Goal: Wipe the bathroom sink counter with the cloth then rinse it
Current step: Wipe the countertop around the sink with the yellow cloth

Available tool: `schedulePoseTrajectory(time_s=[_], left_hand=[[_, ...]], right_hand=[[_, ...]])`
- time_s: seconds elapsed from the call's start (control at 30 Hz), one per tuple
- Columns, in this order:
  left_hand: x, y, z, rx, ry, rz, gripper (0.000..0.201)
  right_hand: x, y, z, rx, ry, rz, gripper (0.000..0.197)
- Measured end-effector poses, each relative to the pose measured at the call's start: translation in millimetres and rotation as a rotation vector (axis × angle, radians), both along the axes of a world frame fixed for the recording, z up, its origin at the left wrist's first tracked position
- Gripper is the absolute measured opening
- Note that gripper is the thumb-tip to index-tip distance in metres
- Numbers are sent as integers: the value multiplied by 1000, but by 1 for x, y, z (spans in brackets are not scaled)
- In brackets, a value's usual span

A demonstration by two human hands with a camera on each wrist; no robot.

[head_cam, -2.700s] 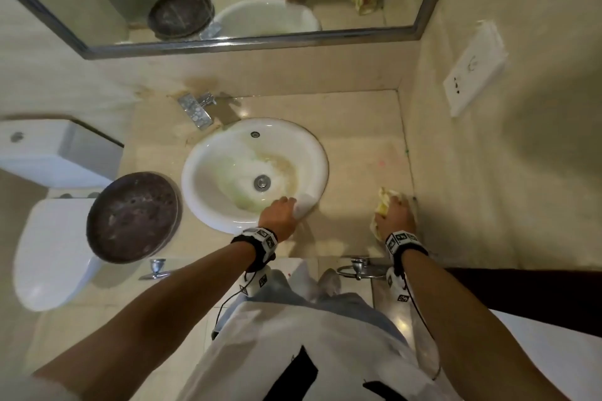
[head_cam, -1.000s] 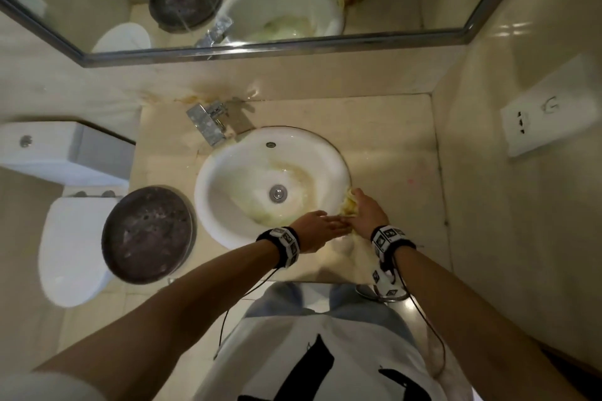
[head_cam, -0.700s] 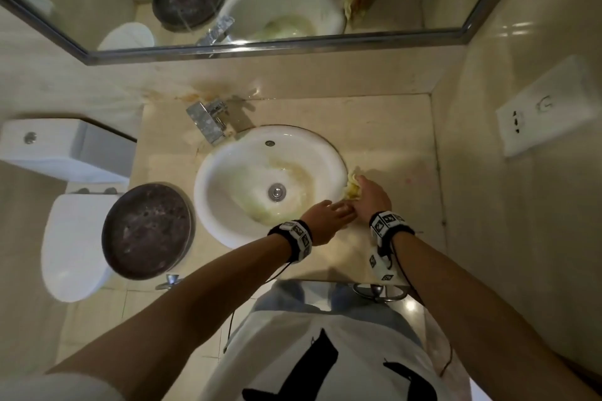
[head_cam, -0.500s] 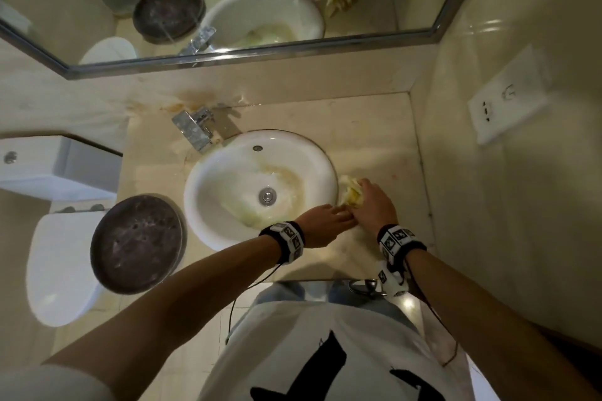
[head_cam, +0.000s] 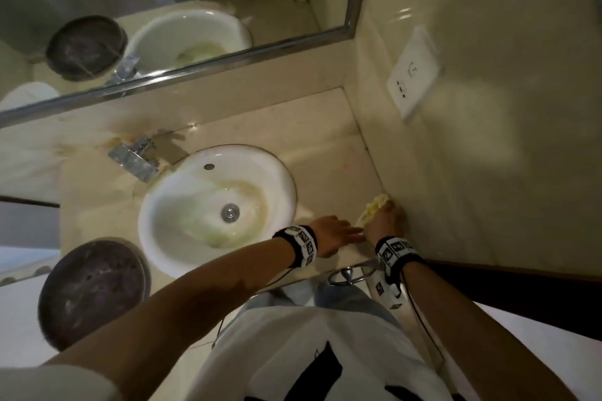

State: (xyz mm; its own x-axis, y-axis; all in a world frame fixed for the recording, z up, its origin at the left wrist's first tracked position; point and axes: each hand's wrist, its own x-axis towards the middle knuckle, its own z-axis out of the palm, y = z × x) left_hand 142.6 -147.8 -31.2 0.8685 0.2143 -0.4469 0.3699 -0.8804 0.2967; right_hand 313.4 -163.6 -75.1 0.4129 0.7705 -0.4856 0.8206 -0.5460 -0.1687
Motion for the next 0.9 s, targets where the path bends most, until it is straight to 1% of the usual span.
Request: schedulePoseTrajectory(time_s=[0.07,0.13,0.23,0.3,0.4,0.57,0.67,0.73,0.8,0.9], left_hand=[[1,-4,-4,18,33,-15,78],[0,-8,-9,49,55,-13,77],[-2,-8,-16,78,95,-6,77],[-2,-8,-19,100,146,-7,79],[-11,-5,-20,121,196,31,83],[-45,2,-18,148,266,185,79],[-66,3,-17,161,313,262,82],[-77,3,-14,165,315,339,81],[-82,0,-11,162,302,412,80],[-81,0,-8,159,271,465,80]], right_hand=[[2,-1,-2,-25,83,-40,69],[4,3,-3,-7,131,-71,74],[-2,13,-1,23,188,-32,82],[-9,21,-1,47,249,35,77],[-26,36,0,16,273,147,67],[-64,61,0,43,313,175,60],[-93,76,0,37,336,240,62],[-108,84,1,41,361,253,65],[-113,90,4,39,377,227,69],[-106,89,3,83,442,175,70]])
